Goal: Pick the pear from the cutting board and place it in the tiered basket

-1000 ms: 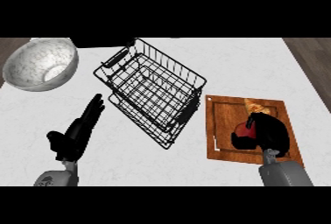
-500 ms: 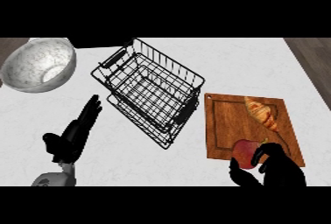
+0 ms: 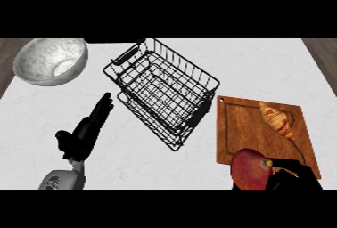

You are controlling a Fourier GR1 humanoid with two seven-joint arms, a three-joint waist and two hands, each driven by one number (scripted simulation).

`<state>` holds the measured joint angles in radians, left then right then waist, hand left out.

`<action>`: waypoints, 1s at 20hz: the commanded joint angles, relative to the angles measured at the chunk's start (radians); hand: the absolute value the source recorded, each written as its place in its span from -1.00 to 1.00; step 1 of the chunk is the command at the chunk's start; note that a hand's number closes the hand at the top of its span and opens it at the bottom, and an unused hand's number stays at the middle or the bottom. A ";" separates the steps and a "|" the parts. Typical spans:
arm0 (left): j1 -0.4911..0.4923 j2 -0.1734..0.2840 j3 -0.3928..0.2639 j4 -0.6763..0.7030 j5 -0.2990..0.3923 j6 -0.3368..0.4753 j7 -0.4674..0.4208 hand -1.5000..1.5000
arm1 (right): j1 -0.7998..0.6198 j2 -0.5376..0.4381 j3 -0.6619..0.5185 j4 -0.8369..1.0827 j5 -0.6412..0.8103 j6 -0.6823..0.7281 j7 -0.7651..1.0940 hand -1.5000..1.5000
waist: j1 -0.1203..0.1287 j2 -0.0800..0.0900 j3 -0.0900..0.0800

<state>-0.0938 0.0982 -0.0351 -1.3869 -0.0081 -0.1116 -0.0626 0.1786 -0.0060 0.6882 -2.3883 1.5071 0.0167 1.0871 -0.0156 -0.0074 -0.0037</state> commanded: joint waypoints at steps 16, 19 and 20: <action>-0.062 -0.040 -0.042 0.029 -0.026 0.000 -0.008 0.00 | -0.800 0.006 -0.337 0.405 -0.323 0.101 0.338 1.00 | 0.078 0.021 0.000; -0.053 -0.004 -0.023 0.040 -0.019 -0.026 -0.009 0.00 | -0.894 0.006 -0.393 0.544 -0.404 0.087 0.328 1.00 | 0.070 0.017 0.001; -0.065 0.014 -0.003 0.038 0.009 -0.054 -0.009 0.00 | -0.944 0.006 -0.430 0.604 -0.419 0.073 0.318 1.00 | 0.085 0.020 0.000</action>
<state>-0.1461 0.0882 -0.0565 -1.3579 -0.0184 -0.1366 -0.0721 -0.6094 -0.0073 0.3351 -1.9440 1.1743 0.1015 1.2010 0.0602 0.0116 -0.0036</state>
